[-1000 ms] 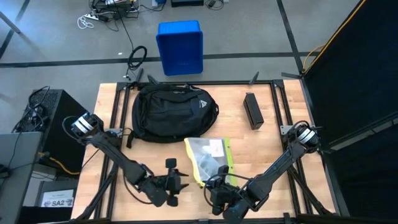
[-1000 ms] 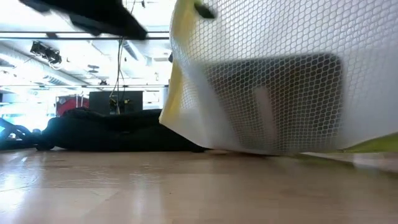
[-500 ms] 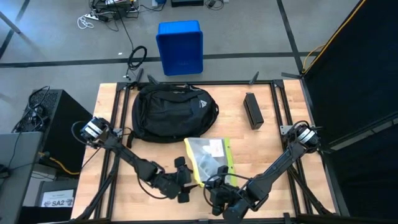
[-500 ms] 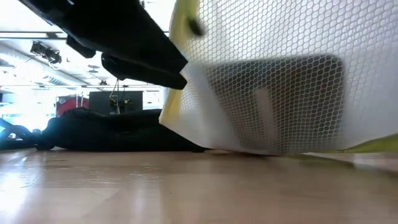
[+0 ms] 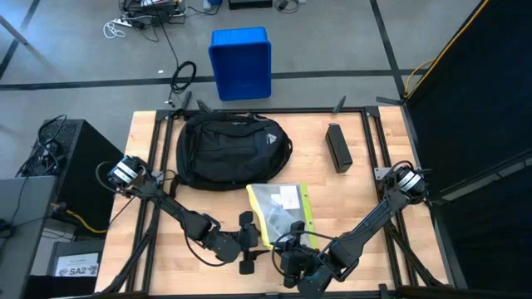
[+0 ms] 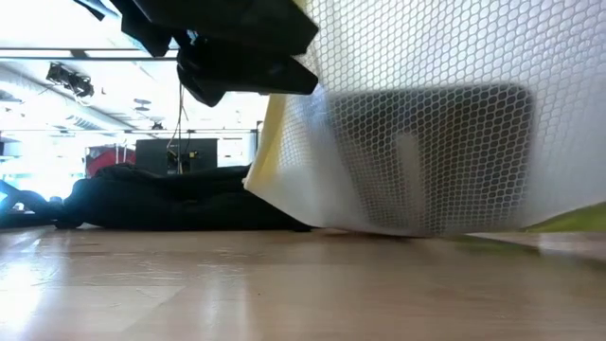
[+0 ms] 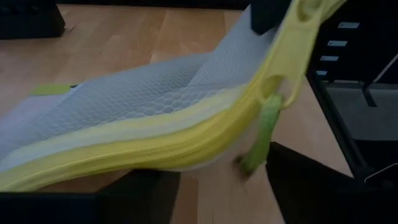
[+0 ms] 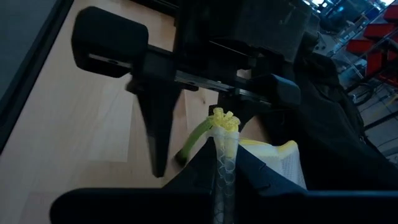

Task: Unpack backpack
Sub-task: Open the yellow zip bag

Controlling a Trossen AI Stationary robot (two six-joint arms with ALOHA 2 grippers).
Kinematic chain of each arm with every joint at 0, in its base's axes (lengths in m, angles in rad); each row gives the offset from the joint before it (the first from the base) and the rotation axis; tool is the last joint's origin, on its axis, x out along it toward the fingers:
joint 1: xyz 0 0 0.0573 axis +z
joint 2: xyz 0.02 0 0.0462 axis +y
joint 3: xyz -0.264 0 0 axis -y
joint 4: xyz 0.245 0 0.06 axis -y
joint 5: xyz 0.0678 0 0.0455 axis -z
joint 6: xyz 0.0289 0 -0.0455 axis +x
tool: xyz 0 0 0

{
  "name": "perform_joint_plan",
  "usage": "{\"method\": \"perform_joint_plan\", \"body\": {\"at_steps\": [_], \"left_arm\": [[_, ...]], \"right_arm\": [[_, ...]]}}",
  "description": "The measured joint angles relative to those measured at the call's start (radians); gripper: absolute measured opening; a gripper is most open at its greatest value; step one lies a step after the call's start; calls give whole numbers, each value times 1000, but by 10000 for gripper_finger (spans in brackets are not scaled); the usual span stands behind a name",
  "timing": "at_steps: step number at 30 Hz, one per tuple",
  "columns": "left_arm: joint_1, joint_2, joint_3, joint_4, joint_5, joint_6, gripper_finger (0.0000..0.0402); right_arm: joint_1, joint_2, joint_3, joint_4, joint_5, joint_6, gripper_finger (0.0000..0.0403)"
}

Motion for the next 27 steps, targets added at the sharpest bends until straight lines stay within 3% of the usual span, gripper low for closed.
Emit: {"method": "perform_joint_plan", "body": {"at_steps": [5, 7, 21, 27], "left_arm": [[3, 0, 0, -7, 0, 9, 40], [3, 0, 0, -17, 0, 31, 12], [7, -34, 1, -356, 12, -51, 1], [35, -42, 1, -598, -7, -167, 0]], "right_arm": [[0, 0, 0, 0, -3, -8, 0], [0, 0, 0, 0, -3, -8, 0], [116, -15, -1, -2, -72, 51, 0], [199, -30, -1, -8, -173, 65, 0]]}}
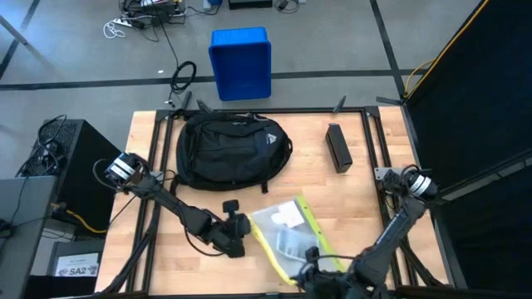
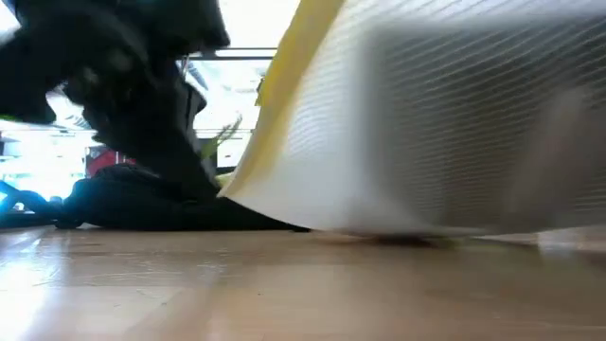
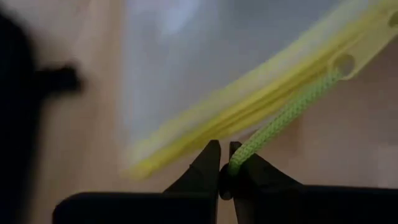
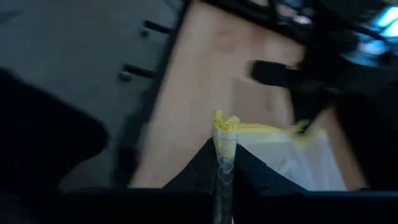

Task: Unpack backpack
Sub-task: Open the yellow zip bag, then remove the gray calculator from the yellow zip bag

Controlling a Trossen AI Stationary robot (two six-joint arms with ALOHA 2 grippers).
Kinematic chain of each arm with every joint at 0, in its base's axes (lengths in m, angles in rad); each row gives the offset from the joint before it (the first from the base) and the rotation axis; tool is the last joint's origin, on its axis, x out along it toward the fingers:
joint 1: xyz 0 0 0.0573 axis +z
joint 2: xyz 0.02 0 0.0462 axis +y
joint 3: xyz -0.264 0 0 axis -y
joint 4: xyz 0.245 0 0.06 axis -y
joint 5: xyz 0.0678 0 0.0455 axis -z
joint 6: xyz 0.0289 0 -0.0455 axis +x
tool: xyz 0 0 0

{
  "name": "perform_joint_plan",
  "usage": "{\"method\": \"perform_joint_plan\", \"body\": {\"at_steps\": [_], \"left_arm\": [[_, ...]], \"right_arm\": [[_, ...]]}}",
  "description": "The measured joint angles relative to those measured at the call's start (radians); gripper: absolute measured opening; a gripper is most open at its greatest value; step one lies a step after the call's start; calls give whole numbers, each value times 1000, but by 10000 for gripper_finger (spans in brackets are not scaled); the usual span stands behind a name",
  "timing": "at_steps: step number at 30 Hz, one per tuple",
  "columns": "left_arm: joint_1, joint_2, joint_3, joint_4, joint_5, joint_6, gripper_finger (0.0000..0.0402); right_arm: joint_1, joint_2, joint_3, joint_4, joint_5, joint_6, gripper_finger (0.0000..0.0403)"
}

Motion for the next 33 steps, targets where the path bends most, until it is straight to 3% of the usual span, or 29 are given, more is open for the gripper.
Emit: {"method": "perform_joint_plan", "body": {"at_steps": [8, 15, 23, 26, 30, 33], "left_arm": [[3, -2, 0, -253, -23, -146, 0], [-5, -2, 13, -250, -14, -120, 6], [-6, -60, 118, -342, 38, -65, 75], [-21, -79, 154, -255, 25, 39, 110], [-64, -62, 160, 25, 21, 317, 145], [-86, -19, 161, 123, 21, 483, 161]], "right_arm": [[91, -9, 0, -147, -34, 244, 0], [70, -9, 0, -271, -78, 398, 0], [1, -9, 0, -310, -189, 432, 0], [-14, -9, 0, -324, -205, 436, 0], [-22, -9, 0, -326, -207, 429, 0], [-22, -9, 0, -327, -207, 428, 0]]}}
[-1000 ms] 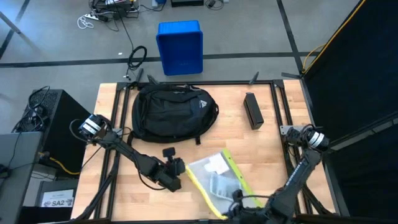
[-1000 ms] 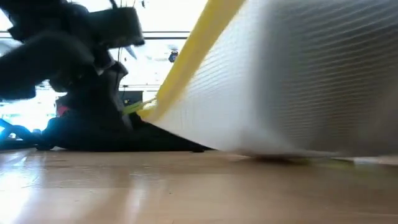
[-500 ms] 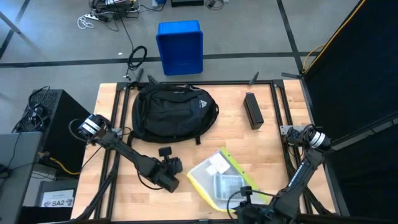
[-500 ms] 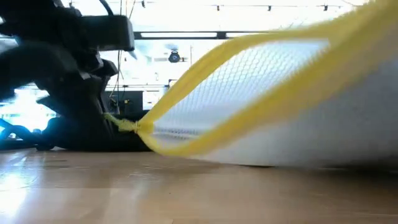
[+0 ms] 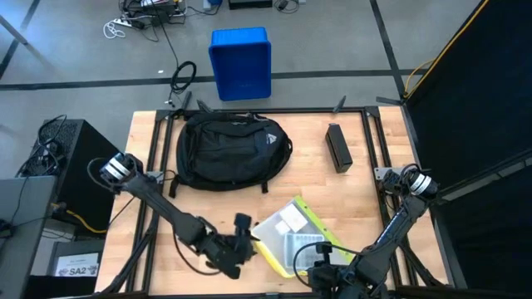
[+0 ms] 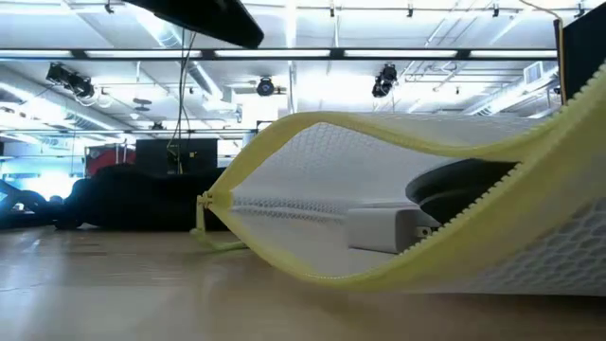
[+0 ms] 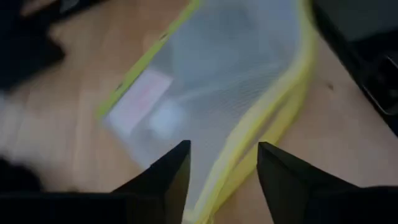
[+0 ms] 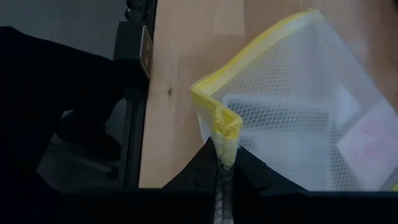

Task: Unpack backpack
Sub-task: Remove the gray calculator from the yellow zip bag

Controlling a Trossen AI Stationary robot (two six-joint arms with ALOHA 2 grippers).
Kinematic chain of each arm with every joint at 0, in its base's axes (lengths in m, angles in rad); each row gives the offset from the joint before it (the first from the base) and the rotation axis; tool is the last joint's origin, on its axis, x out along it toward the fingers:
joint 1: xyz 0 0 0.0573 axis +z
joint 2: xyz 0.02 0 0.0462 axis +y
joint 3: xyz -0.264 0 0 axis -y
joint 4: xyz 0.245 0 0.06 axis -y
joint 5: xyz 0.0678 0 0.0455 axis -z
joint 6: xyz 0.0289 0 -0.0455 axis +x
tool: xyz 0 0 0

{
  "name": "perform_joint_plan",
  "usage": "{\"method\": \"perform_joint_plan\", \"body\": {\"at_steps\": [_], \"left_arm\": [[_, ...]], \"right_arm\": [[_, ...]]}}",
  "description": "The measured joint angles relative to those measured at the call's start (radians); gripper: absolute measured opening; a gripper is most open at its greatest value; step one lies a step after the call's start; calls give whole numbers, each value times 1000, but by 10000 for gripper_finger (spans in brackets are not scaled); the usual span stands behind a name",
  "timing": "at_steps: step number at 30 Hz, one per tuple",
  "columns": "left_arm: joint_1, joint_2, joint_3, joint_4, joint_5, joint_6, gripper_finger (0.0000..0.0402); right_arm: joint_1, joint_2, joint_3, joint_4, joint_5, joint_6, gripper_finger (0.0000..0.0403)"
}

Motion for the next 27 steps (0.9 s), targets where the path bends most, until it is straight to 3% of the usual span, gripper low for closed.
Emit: {"method": "perform_joint_plan", "body": {"at_steps": [6, 16, 19, 23, 27], "left_arm": [[-5, 98, -1, -3, -36, 135, 178], [38, 199, -2, 5, -299, 153, 175], [51, 202, -2, 4, -340, 149, 135], [60, 203, -2, -5, -346, 119, 27], [55, 186, 5, -79, -311, 25, 3]], "right_arm": [[0, 0, 0, 0, 0, 0, 0], [-2, 1, 0, 0, 2, 1, 0], [-2, 1, 0, -5, 2, 20, 0], [-2, 1, 0, -54, -6, 92, 0], [-13, 1, -24, -95, -23, 175, 0]]}}
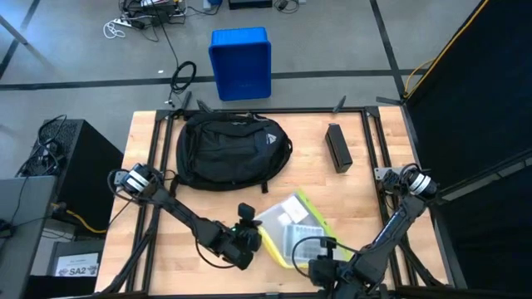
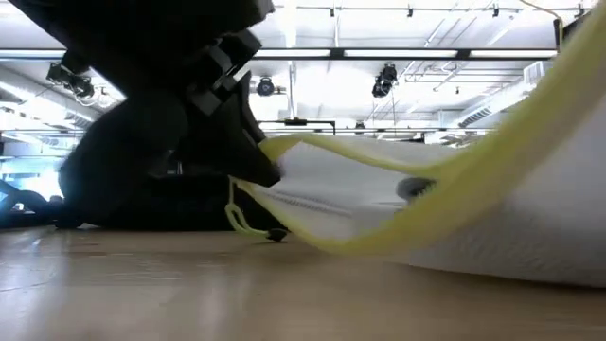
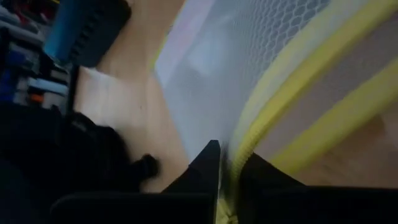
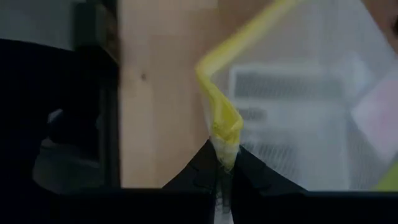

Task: Unpack backpack
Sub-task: Remove the gray calculator from the yellow zip bag

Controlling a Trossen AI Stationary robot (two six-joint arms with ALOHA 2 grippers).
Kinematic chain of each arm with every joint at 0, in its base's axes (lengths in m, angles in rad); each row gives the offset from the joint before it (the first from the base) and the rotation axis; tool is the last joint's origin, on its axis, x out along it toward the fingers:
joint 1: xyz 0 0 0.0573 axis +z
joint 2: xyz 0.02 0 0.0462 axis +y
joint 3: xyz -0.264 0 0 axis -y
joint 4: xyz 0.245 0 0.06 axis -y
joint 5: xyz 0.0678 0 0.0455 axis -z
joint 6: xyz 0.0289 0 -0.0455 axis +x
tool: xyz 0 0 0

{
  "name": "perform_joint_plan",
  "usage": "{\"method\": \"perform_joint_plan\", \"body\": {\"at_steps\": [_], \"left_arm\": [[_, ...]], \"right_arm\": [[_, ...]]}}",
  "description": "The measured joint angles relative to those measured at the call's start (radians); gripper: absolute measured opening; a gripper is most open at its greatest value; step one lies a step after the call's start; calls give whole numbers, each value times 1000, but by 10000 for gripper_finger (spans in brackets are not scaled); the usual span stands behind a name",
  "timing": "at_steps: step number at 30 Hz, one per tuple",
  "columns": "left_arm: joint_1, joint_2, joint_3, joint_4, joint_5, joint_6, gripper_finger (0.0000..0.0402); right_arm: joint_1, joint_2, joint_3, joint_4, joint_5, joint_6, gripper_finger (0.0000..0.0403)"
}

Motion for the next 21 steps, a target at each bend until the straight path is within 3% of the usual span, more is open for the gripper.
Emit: {"method": "perform_joint_plan", "body": {"at_steps": [9, 15, 21], "left_arm": [[-142, -42, 227, -460, 45, -313, 0], [-226, -43, 308, -470, 96, -339, 0], [-232, -43, 312, -469, 87, -340, 0]], "right_arm": [[-92, 1, -144, 2, -97, 141, 0], [-179, 1, -190, 40, -81, 123, 0], [-257, 1, -201, 123, -63, -2, 0]]}}
